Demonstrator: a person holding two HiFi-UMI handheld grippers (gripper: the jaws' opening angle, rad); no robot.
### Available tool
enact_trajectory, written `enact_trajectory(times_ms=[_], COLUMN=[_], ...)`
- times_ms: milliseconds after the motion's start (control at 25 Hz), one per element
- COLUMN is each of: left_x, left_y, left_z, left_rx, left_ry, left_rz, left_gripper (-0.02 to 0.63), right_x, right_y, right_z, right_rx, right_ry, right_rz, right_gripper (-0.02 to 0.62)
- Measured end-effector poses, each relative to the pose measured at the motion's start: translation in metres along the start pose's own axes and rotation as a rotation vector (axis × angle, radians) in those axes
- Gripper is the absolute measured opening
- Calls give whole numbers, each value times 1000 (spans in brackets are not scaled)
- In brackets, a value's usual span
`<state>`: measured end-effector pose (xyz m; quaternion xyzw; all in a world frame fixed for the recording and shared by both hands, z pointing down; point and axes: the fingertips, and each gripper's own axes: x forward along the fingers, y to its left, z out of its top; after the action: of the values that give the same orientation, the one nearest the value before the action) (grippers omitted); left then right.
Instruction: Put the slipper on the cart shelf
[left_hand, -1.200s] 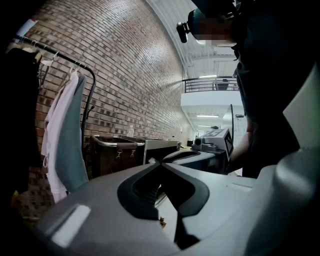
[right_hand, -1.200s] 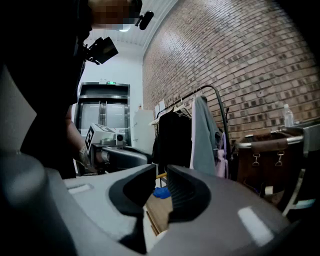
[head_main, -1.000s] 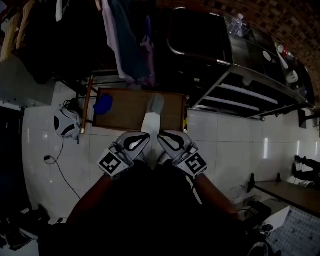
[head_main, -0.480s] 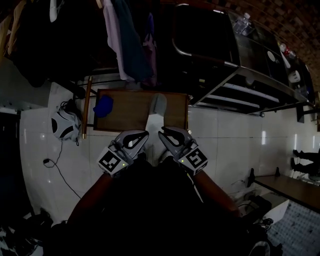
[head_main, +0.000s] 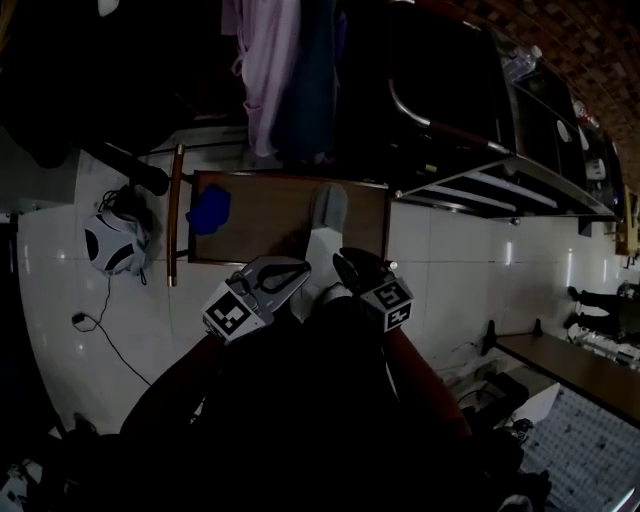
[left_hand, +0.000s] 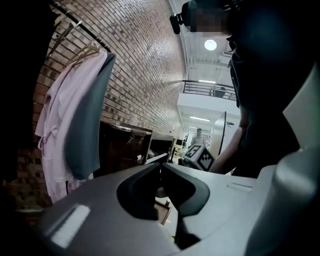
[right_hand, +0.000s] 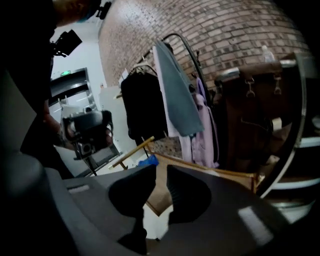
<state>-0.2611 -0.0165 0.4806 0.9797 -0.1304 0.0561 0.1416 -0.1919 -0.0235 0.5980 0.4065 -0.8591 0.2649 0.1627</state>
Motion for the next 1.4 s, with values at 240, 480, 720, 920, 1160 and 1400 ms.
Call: enact_trajectory(times_ms=[240,480,720,920,1160,1400], left_x=[1,4,6,5,1,-1], left_y=[16,27,8,5,10,10], left_z=[-19,-33,-53,-65,-64,-62], left_rx=[-10,-62,-62,-92,-90,-109], left_ry=[47,74,124,143,134,133], left_rz=[-29,49,51,78,103,118], left_gripper=[11,11,11,11,11,11], right_x=[29,49,71,79,78,66], right_y=[-59,-90,-95,-97,-96,-93], right_z=[-122,-183,-214,-225,-220,-204], right_rx=[267,539,626,710,777,776], right_ry=[253,363,463,483,435,366], right_rz=[-48,-7,58,73,117,114], right_gripper=[199,245,245,240,109,75])
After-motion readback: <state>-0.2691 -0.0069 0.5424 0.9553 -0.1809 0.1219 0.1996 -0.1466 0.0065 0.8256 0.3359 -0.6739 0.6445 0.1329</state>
